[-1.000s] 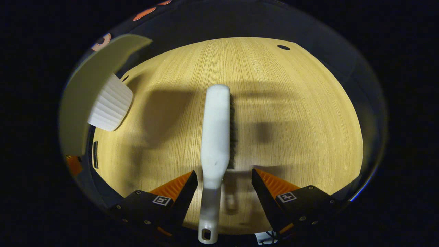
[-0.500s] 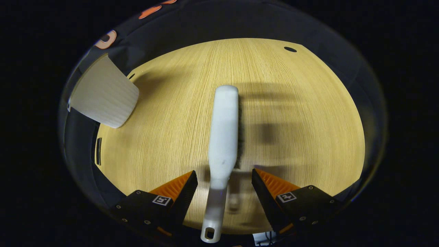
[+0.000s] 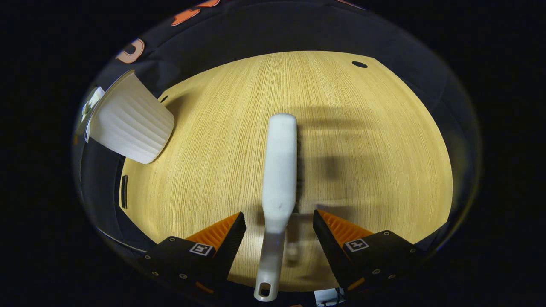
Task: Pick up the small broom and dustpan from the desktop, sweep the trash into the dustpan with the broom, and then empty the trash into the garbage bin.
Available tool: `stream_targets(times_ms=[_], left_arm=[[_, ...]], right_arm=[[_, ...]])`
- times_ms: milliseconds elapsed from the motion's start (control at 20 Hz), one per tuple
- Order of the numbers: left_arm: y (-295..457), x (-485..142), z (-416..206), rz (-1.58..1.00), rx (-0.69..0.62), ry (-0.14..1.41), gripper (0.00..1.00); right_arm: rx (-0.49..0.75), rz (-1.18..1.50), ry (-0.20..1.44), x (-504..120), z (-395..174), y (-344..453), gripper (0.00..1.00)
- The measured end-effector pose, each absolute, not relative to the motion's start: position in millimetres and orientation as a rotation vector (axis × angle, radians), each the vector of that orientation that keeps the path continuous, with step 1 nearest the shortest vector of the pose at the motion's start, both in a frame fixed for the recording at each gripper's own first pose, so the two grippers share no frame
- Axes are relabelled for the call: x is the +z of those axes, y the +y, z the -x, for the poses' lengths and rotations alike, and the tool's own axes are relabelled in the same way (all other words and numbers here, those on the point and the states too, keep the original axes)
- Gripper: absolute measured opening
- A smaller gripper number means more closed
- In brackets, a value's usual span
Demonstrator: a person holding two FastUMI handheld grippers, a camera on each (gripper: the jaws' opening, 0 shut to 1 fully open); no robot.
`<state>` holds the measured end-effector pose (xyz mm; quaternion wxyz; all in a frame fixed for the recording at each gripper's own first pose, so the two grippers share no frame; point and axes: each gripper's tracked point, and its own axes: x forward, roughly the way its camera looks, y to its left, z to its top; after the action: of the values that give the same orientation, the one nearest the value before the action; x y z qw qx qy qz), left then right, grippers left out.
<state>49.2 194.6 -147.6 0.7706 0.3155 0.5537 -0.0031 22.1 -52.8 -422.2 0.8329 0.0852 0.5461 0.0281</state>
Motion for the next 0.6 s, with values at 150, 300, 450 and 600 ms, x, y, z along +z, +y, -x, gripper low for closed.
stream_targets(times_ms=[150,300,450,600], left_arm=[[209.0,-144.2,-47.8,-0.875,0.015,1.186,0.3],[223.1,-133.6,-54.3,-1.148,0.031,1.15,0.3],[225.1,-128.7,-62.2,-1.227,0.023,1.116,0.3],[219.5,-130.3,-49.6,-1.165,0.018,1.097,0.3]], right_arm=[[0.063,-0.185,1.159,-421.6,-21.5,-51.7,0.96],[0.063,-0.189,1.166,-422.4,-18.8,-51.7,0.96],[0.062,-0.185,1.168,-423.8,-18.5,-53.1,0.96],[0.066,-0.191,1.17,-424.1,-18.2,-51.0,0.96]])
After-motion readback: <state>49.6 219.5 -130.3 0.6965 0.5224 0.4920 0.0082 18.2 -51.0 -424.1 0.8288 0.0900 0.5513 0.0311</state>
